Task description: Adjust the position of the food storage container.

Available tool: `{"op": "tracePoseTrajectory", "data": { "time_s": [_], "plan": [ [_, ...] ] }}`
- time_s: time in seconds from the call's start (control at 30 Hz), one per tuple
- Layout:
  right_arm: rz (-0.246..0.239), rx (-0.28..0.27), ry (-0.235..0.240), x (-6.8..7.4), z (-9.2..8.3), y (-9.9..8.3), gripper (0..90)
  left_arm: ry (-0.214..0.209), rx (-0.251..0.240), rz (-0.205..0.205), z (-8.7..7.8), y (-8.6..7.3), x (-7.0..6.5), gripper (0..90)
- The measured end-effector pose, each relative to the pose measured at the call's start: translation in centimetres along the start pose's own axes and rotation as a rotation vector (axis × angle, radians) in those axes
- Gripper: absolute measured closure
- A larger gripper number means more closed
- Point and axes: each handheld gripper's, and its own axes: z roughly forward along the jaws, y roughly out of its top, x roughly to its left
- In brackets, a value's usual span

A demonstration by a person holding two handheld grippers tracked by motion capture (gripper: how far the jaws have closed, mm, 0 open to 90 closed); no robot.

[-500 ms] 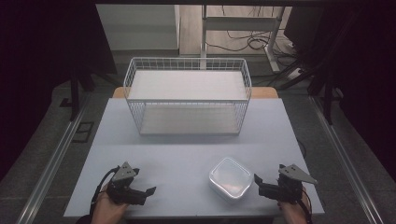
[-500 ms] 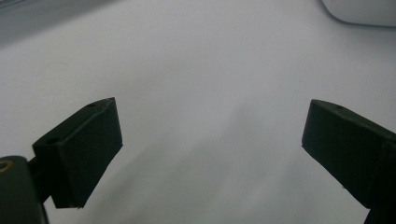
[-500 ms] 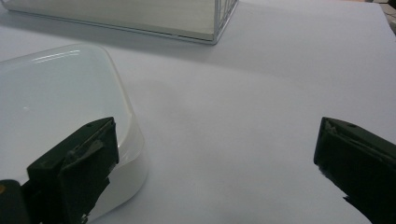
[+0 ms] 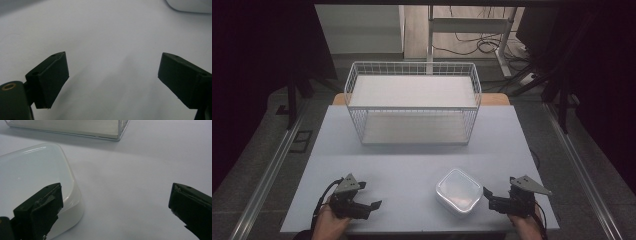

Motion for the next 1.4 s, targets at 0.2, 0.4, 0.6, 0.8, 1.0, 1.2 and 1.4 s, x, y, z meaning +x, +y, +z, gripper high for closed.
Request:
{"op": "tracePoseTrajectory", "data": {
  "time_s": [0.2,0.4,0.6,0.8,1.0,1.2,1.4],
  "plan": [
    [0.03,0.027,0.004,-0.1,0.1,0.2,0.0,-0.006,0.021,-0.014,0.1,0.1,-0.1,7.5],
    [0.02,0.059,0.009,0.2,-0.1,0.2,0.0,-0.028,0.056,-0.036,0.6,0.6,-0.4,7.3],
    [0.012,0.094,0.042,0.4,-0.4,0.4,0.8,-0.021,0.052,-0.053,0.6,0.9,-0.5,16.8],
    [0.006,0.128,0.064,0.5,-0.9,0.5,16.4,-0.033,0.036,-0.034,1.3,1.9,-0.7,30.6],
    [0.01,0.136,0.074,1.1,-1.5,0.4,36.3,-0.09,-0.011,0.034,3.9,4.7,-1.4,47.4],
    [0.016,0.161,0.065,1.2,-1.4,-0.1,39.3,-0.105,-0.006,0.095,6.4,6.9,-2.5,57.9],
    [0.005,0.206,0.082,1.5,-1.3,-0.5,53.3,-0.145,-0.003,0.139,9.4,9.0,-3.8,70.4]
  ]
}}
